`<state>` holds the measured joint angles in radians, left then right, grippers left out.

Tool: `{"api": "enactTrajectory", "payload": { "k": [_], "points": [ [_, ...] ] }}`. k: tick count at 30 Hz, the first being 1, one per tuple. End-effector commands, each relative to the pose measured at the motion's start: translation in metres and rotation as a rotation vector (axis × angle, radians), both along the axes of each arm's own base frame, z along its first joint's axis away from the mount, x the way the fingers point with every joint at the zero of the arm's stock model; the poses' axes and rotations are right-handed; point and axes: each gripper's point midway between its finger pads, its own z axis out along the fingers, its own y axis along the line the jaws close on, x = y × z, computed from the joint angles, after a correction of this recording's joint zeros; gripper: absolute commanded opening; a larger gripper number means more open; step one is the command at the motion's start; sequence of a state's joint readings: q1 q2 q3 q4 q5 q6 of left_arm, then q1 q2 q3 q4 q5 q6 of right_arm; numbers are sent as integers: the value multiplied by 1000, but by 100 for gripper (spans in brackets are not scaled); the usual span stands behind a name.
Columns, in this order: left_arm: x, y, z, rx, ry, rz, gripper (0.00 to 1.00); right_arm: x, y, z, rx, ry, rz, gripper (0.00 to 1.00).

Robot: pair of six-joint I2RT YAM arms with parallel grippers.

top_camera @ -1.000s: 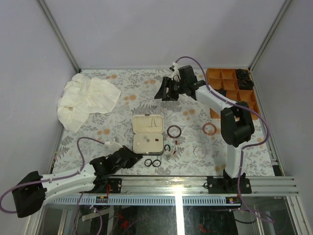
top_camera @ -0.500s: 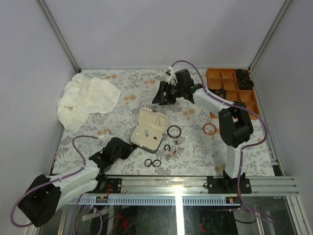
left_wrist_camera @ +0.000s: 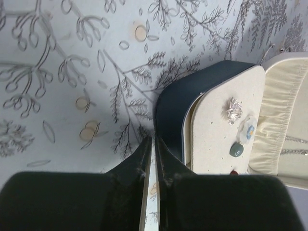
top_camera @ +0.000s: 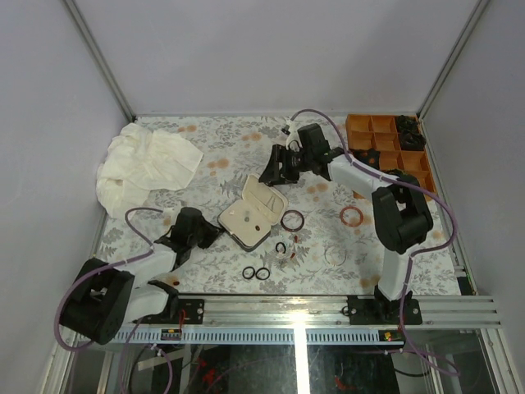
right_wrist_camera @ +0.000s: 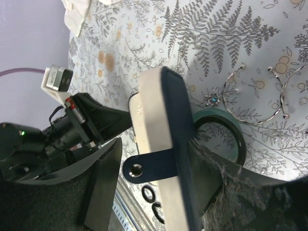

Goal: Organize the mixed jewelry
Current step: Close the jewelry box at the center of the board.

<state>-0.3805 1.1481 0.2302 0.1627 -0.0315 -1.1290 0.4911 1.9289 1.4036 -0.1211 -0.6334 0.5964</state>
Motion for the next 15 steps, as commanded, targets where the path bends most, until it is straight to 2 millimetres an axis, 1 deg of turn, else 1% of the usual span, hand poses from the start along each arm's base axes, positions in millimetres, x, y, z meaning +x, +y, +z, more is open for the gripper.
{"api": "enactTrajectory", "payload": {
  "k": [1,6,15],
  "points": [
    [22,-2,8,21,-49,-41,5,-10,4,42,76,-83,32,63],
    [34,-6,4,3,-48,-49,4,-20,1,45,90,-77,35,63],
    [60,-17,10,2,-66,-67,3,-30,0,48,119,-67,43,63]
  ]
}}
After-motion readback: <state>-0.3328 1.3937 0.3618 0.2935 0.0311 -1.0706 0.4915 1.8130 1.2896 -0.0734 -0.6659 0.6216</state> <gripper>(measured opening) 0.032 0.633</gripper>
